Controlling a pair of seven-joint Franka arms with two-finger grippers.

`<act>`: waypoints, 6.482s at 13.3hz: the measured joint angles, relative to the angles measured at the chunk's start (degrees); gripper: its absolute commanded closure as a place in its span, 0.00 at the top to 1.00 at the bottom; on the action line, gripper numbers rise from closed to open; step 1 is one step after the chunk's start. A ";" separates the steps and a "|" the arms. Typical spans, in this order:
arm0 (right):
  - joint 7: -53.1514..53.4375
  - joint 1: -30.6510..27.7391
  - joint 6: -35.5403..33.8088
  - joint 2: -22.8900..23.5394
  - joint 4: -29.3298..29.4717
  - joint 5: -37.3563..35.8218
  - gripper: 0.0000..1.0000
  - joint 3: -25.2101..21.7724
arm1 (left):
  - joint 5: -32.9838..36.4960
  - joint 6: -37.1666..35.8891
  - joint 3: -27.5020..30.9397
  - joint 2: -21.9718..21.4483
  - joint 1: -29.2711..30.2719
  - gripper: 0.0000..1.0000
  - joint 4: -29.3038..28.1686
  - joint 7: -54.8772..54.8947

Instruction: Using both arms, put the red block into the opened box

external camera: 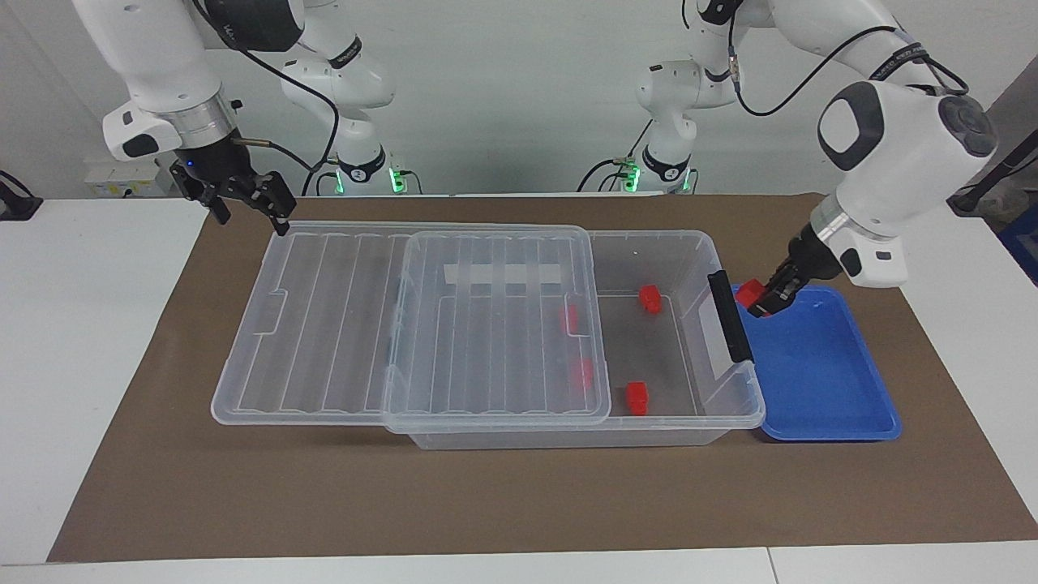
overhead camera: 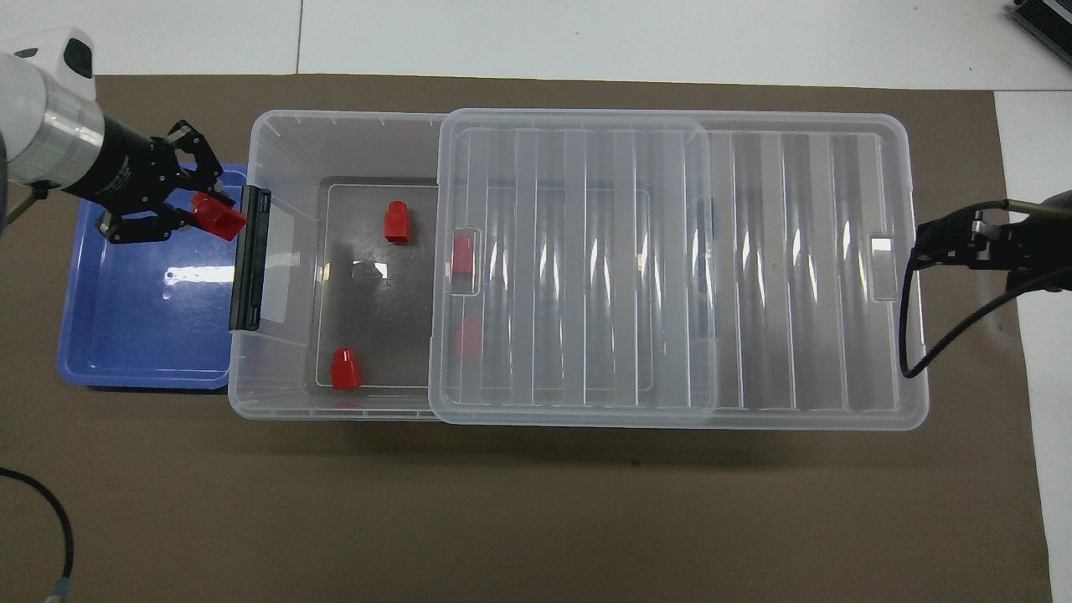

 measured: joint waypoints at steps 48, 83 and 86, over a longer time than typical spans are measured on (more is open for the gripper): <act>-0.62 0.69 27.03 7.31 -14.74 0.06 0.00 0.32 | 13.56 -17.55 3.75 -13.92 1.51 1.00 -4.69 50.05; 1.29 2.08 18.21 0.81 -11.46 2.55 0.99 -0.57 | 13.56 -16.99 3.31 -15.27 1.50 1.00 -7.18 50.11; 1.29 1.07 12.53 0.65 -7.03 1.41 0.99 -0.59 | 13.56 -16.99 3.31 -15.27 1.50 1.00 -7.18 50.11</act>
